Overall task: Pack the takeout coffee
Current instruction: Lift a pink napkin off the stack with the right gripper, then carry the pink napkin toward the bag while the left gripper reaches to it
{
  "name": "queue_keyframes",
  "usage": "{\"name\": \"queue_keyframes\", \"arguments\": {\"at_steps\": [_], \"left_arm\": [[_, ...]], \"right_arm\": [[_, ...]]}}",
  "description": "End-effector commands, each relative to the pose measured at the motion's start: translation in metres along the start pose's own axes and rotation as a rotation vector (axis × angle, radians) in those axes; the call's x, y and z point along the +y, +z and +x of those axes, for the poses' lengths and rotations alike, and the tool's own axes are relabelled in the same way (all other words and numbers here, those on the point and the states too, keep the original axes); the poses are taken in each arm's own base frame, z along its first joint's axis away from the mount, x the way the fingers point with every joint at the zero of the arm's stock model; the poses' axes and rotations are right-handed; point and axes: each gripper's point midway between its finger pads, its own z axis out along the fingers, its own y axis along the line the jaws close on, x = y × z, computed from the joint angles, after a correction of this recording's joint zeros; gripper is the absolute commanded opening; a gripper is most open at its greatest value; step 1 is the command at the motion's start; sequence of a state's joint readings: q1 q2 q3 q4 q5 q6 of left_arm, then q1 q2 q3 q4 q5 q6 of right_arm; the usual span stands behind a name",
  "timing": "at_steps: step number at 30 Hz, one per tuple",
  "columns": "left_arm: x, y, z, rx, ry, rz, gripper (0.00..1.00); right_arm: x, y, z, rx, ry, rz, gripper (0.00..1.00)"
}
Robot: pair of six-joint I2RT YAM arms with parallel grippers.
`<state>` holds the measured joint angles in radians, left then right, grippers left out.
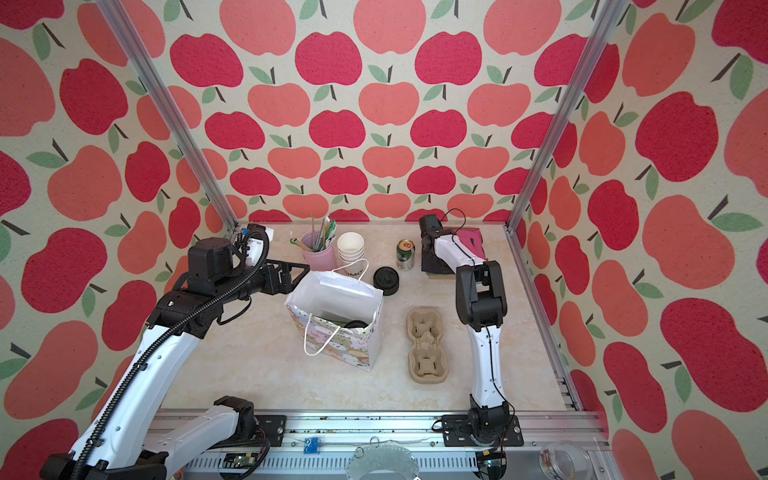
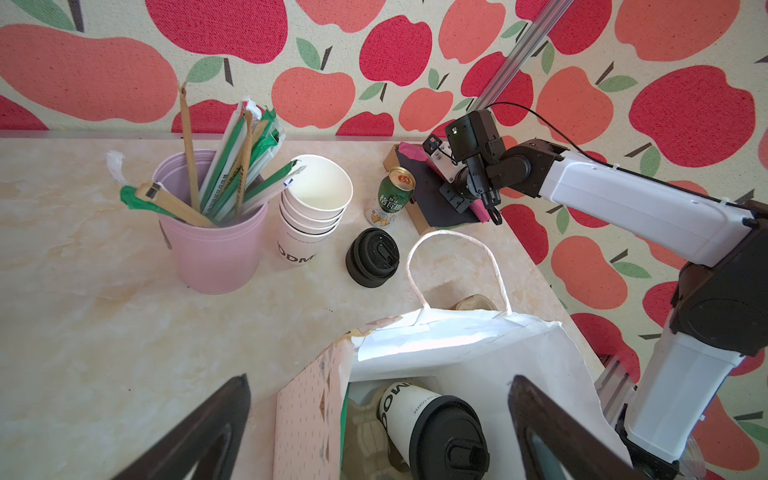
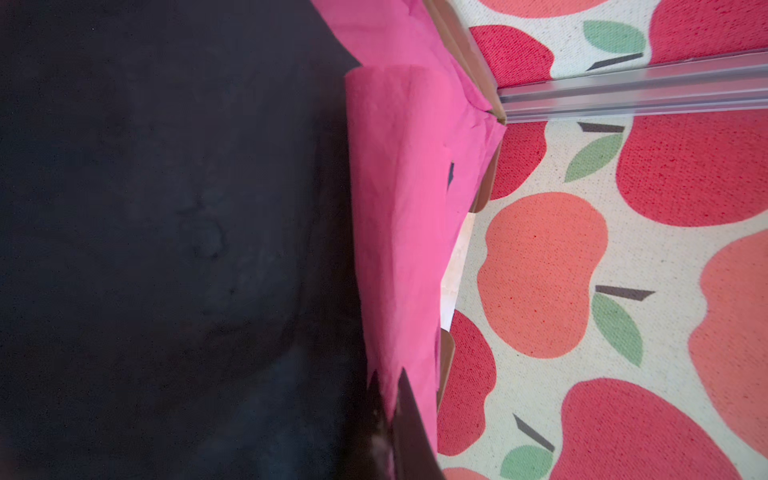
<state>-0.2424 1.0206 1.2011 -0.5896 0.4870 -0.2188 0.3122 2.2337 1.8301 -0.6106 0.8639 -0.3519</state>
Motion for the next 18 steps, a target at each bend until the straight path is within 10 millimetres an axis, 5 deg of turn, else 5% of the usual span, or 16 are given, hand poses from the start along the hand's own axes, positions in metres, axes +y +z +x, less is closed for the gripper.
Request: {"name": "queue_keyframes", "arguments": {"at_steps": [1,10,18], "left_arm": [[0.001,-0.003,-0.003,-0.024,0.015,-0.006,0.99],[-0.007,-0.004,-0.006,-0.061,0.033,0.042,0.99],[-0.028,-0.008,-0.015,-0.146,0.088,0.148,0.99]], "right_arm": [[-0.055,-0.043,-0.01,-0.097,0.108,0.068,0.0],[-0.102,-0.149,-0.019,-0.359,0.219,0.01,0.0],[-0.108,-0.28,-0.018,-0.78,0.301,-0.299,0.0]]}}
